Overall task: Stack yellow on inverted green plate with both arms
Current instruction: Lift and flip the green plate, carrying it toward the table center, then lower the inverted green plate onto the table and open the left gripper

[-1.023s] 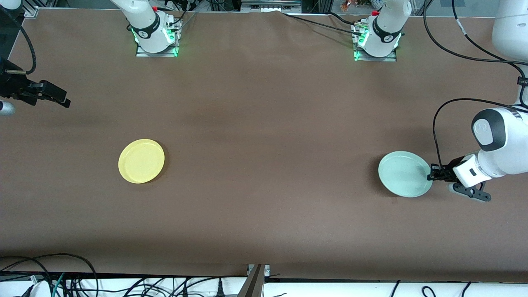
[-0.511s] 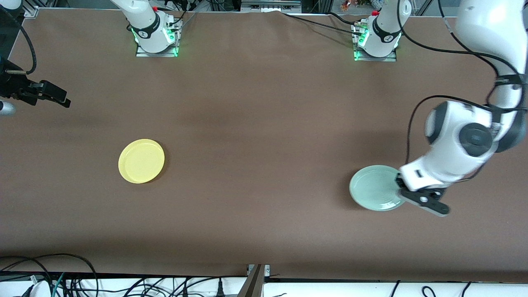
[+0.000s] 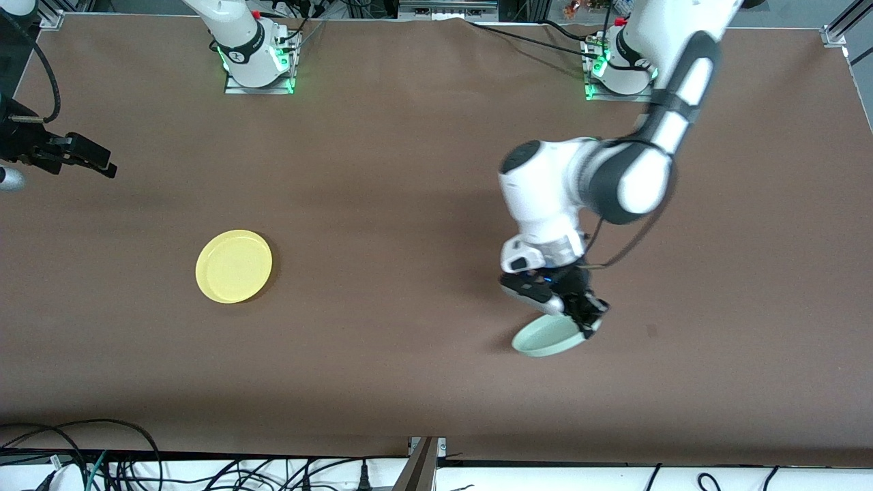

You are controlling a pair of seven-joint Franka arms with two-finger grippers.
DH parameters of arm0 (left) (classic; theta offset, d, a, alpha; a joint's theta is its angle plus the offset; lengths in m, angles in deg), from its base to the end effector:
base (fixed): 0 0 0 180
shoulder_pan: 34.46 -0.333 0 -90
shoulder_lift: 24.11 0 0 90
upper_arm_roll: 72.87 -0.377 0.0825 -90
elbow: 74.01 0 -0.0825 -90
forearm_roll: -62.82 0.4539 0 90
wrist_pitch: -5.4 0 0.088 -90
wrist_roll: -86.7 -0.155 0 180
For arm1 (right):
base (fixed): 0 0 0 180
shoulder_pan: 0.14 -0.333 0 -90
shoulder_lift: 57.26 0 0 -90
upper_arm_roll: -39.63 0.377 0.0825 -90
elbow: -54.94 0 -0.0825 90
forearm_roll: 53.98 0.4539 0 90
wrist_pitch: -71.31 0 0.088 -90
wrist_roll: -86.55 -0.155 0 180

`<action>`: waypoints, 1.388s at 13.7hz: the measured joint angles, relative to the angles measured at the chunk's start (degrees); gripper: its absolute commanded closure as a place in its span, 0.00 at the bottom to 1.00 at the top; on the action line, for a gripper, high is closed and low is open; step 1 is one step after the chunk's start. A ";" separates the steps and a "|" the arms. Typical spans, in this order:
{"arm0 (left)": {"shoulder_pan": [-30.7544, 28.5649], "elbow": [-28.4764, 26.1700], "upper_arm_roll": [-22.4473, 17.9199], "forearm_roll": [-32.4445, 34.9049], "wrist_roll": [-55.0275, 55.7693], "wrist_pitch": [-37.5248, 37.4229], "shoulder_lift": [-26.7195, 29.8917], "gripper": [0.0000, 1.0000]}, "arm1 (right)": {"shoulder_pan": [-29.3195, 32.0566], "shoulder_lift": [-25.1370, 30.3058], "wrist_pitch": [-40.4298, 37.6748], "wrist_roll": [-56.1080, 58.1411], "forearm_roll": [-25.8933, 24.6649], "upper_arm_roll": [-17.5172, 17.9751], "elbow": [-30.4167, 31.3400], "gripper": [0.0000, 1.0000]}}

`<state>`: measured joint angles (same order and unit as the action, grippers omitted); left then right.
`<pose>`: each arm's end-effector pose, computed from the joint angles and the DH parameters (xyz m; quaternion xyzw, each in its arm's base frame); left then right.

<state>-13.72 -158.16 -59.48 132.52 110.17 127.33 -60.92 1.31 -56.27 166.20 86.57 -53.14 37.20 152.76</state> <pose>0.7594 -0.3741 0.3169 -0.8299 0.3525 -0.2282 0.3673 0.6179 -0.0399 0.5814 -0.9992 0.0344 0.0167 0.0082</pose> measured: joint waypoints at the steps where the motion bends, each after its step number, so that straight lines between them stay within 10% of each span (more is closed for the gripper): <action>1: 2.51 0.21 -0.13 2.74 3.51 -2.12 -1.75 1.00 | 0.00 0.00 0.00 0.00 0.00 0.00 0.00 0.00; 14: 22.66 11.50 -2.78 8.85 17.99 -22.44 -14.95 0.99 | 0.00 0.00 -0.03 0.00 0.00 0.01 -0.01 0.00; 19: 27.59 11.99 -1.86 0.62 25.57 -24.02 -15.75 0.35 | 0.00 0.00 -0.04 0.00 0.00 0.01 -0.01 0.00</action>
<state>13.87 -146.17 -61.34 133.14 135.74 103.31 -76.67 1.31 -56.27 166.17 86.57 -53.14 37.21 152.75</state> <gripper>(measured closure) 0.890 0.000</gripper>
